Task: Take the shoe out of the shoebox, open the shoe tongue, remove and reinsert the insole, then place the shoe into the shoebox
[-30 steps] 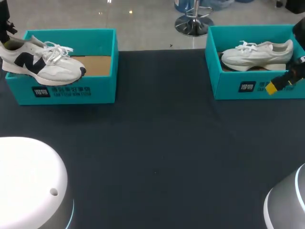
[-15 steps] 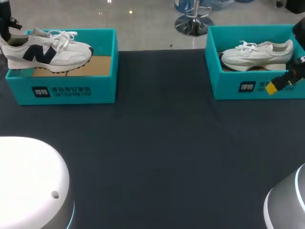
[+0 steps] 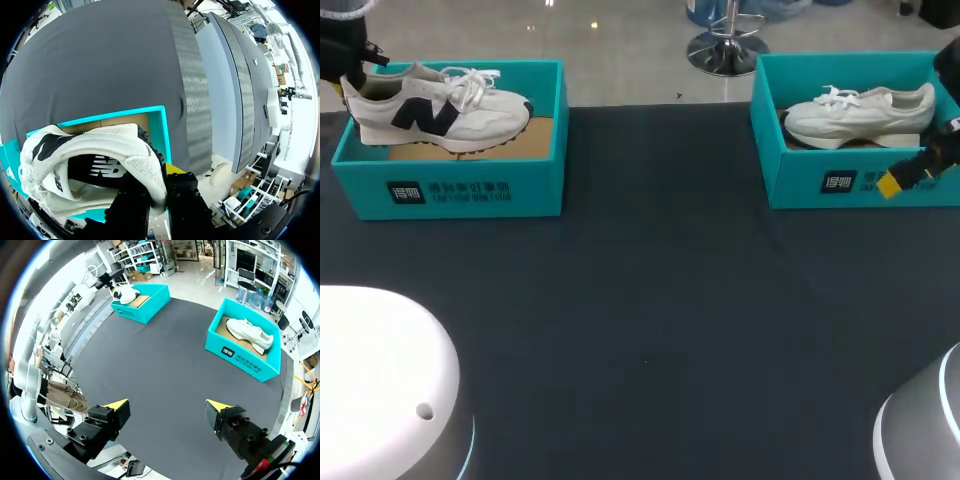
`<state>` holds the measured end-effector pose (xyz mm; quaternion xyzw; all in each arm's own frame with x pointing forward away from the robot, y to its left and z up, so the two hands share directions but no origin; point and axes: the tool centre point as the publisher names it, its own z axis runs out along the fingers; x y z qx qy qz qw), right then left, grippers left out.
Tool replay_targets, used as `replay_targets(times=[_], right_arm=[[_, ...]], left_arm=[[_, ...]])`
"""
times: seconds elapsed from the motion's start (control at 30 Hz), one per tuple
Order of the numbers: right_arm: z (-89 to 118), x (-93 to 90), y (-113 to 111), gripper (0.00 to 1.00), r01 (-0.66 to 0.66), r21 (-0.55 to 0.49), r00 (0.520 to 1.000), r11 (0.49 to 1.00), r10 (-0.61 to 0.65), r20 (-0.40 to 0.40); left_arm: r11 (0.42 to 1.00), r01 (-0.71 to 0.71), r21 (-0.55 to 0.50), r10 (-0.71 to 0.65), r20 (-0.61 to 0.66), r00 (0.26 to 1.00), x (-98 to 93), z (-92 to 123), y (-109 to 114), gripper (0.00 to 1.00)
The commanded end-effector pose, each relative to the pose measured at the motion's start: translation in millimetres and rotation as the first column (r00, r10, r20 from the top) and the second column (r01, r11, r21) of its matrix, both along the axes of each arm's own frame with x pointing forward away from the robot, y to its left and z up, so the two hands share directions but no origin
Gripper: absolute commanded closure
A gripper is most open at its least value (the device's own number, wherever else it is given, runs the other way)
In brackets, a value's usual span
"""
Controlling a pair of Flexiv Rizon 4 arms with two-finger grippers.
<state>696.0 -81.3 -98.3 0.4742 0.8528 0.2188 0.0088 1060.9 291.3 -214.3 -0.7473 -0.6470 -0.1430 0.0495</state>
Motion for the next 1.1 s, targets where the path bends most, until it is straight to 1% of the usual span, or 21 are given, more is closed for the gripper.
replay_targets(times=[0.03,0.23,0.37,0.47,0.63,0.8,0.9,0.97,1.1], right_arm=[[0,2.7,1,0.0,0.0,-0.003,1.0,1.0,0.0,-0.006],[0,2.7,1,0.0,0.0,-0.003,1.0,1.0,0.0,-0.006],[0,2.7,1,0.0,0.0,-0.003,1.0,1.0,0.0,-0.006],[0,2.7,1,0.0,0.0,-0.003,1.0,1.0,0.0,-0.006],[0,2.7,1,0.0,0.0,-0.003,1.0,1.0,0.0,-0.006],[0,2.7,1,0.0,0.0,-0.003,1.0,1.0,0.0,-0.006],[0,2.7,1,0.0,0.0,-0.003,1.0,1.0,0.0,-0.006],[0,2.7,1,0.0,0.0,-0.003,1.0,1.0,0.0,-0.006],[0,2.7,1,0.0,0.0,-0.003,1.0,1.0,0.0,-0.006]], left_arm=[[1.0,-0.004,0.001,0.005,-0.009,1.0,2.1,-12,0,1.0],[1.0,-0.027,0.002,0.027,-0.024,0.999,0.7,-28,1,1.0],[0.999,-0.053,-0.01,0.053,-0.035,0.998,0.4,-34,2,1.0],[0.998,-0.065,-0.024,0.064,-0.043,0.997,2.7,-33,3,1.0],[0.995,-0.075,-0.073,0.072,-0.043,0.996,6.9,-20,2,1.0],[0.993,-0.088,-0.079,0.086,-0.033,0.996,10.1,-16,2,1.0],[0.993,-0.099,-0.068,0.098,-0.026,0.995,13.4,-18,2,1.0],[0.994,-0.096,-0.043,0.096,-0.011,0.995,14.1,-21,1,1.0],[0.995,-0.103,-0.013,0.103,-0.014,0.995,18.1,-33,-1,1.0]])
